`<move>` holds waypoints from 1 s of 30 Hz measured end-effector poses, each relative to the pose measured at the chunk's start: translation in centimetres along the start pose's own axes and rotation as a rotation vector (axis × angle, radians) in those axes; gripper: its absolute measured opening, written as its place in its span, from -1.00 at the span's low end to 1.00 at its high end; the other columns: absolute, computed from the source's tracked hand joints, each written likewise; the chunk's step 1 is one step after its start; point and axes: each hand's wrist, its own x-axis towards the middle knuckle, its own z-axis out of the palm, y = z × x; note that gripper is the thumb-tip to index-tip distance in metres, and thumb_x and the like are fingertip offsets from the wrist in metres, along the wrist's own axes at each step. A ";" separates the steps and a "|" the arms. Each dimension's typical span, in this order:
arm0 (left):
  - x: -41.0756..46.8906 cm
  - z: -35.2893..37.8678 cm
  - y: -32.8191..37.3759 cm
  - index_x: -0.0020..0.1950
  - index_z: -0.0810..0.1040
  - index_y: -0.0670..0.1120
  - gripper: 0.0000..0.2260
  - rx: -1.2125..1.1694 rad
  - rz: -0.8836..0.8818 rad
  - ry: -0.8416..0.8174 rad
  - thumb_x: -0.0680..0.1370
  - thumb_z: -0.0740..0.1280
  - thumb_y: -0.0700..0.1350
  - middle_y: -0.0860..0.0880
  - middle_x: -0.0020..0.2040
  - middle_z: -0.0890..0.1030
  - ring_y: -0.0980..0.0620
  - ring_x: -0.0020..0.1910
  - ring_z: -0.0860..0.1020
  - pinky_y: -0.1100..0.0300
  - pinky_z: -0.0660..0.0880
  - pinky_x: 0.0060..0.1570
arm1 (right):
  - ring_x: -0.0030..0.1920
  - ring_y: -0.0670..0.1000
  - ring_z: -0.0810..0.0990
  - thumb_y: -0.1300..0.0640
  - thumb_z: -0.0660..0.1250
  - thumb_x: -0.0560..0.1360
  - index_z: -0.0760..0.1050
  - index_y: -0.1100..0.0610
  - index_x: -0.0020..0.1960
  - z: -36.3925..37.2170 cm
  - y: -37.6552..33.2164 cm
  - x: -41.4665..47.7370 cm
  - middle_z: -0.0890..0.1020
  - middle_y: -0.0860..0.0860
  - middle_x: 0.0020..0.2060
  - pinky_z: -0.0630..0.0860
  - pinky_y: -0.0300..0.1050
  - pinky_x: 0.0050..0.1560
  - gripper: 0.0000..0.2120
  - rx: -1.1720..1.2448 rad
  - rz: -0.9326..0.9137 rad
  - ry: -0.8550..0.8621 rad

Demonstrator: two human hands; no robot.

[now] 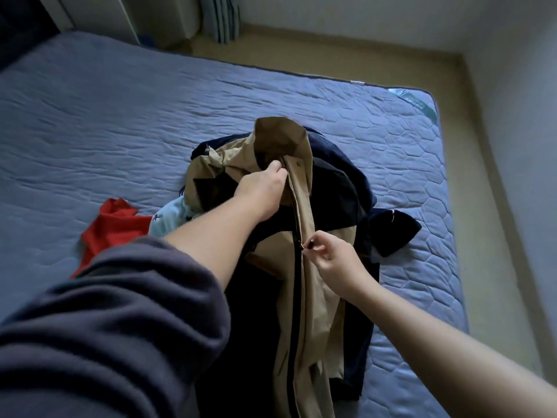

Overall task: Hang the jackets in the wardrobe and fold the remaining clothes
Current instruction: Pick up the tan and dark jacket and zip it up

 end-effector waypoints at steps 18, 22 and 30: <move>-6.5 -10.4 -6.0 -0.28 0.55 -0.23 -0.76 -0.361 0.429 0.299 0.42 0.09 -0.25 -0.11 -0.23 0.51 -0.06 -0.31 0.46 0.14 0.41 -0.25 | -0.06 -0.01 0.55 0.12 0.26 0.47 0.50 -0.01 -0.12 -4.6 -1.1 0.2 0.57 -0.09 -0.20 0.36 -0.25 -0.22 -0.93 -0.238 0.293 -0.229; -11.5 -14.8 -3.1 -0.29 0.51 -0.24 -0.75 -0.369 0.549 0.273 0.45 0.07 -0.27 -0.08 -0.22 0.49 0.02 -0.33 0.39 0.24 0.36 -0.29 | 0.14 0.07 0.54 -0.01 0.30 0.48 0.37 0.08 0.25 -6.5 -6.7 2.1 0.58 0.02 0.03 0.34 -0.20 -0.04 -0.62 0.005 0.371 0.074; -19.3 -26.5 2.4 -0.29 0.50 -0.25 -0.74 -0.419 0.513 0.444 0.46 0.05 -0.32 -0.11 -0.23 0.47 0.03 -0.29 0.41 0.29 0.33 -0.26 | 0.29 0.16 0.47 -0.02 0.26 0.56 0.29 0.13 0.42 -8.7 -15.1 1.3 0.50 0.13 0.28 0.39 -0.02 0.27 -0.52 0.134 0.504 0.003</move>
